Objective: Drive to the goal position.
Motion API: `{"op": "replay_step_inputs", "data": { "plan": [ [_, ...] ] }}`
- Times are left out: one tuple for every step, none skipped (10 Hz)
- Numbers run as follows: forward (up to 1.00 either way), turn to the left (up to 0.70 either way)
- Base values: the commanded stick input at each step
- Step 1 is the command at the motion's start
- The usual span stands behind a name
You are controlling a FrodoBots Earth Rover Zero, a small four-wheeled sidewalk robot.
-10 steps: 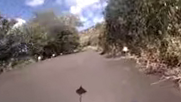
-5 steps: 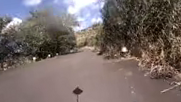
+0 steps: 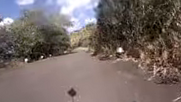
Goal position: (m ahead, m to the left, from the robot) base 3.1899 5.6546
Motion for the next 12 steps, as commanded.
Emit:
{"op": "replay_step_inputs", "data": {
  "plan": [
    [0.70,0.00],
    [0.70,0.00],
    [0.70,0.00],
    [0.70,0.00],
    [0.70,0.00],
    [0.70,0.00],
    [0.70,0.00],
    [0.70,0.00],
    [0.70,0.00],
    [0.70,0.00],
    [0.70,0.00],
    [0.70,0.00]
  ]
}}
